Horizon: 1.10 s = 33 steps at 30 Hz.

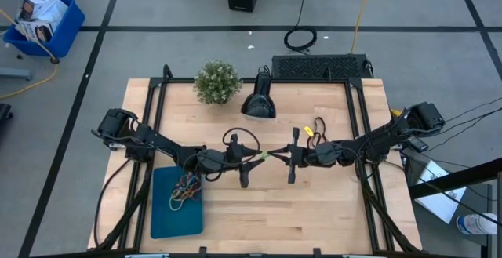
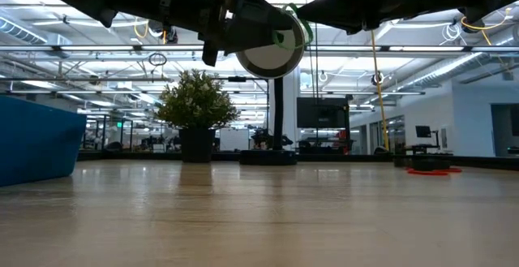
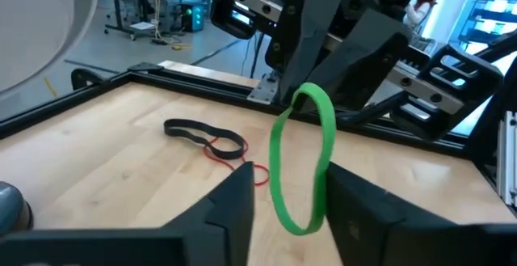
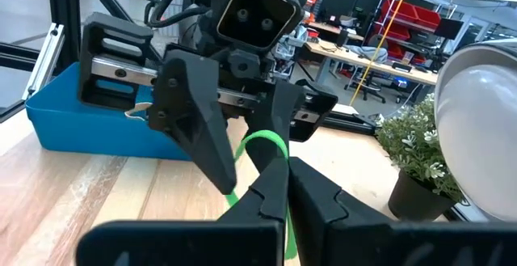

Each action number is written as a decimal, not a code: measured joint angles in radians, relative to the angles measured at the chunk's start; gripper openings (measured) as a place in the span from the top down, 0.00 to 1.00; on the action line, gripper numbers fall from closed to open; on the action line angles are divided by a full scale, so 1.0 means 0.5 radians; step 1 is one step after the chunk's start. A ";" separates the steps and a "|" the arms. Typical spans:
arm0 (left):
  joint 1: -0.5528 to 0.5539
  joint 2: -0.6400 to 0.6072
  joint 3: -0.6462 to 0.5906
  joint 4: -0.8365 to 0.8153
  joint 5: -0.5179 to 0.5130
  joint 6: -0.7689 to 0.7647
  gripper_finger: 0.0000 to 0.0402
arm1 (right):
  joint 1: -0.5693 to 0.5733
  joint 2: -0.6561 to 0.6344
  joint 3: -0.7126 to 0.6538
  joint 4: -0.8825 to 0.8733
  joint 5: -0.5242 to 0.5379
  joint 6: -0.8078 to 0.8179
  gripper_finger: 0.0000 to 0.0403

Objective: Pick and place rubber bands into bin
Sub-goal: Put the green rubber band into the blue bin

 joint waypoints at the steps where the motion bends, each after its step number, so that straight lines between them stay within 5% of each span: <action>1: 0.000 0.000 0.000 -0.001 0.000 0.002 0.67 | 0.000 0.000 0.000 -0.004 0.000 0.000 1.00; 10: -0.002 0.000 0.000 -0.002 0.137 0.003 0.97 | 0.001 0.000 0.000 -0.012 -0.002 0.001 1.00; 24: -0.002 0.000 0.000 -0.002 0.185 0.003 0.97 | 0.001 0.000 0.000 -0.013 -0.002 0.150 0.96; 33: -0.002 -0.001 0.001 -0.003 0.234 0.007 0.98 | 0.002 0.000 0.001 -0.025 -0.002 0.070 0.77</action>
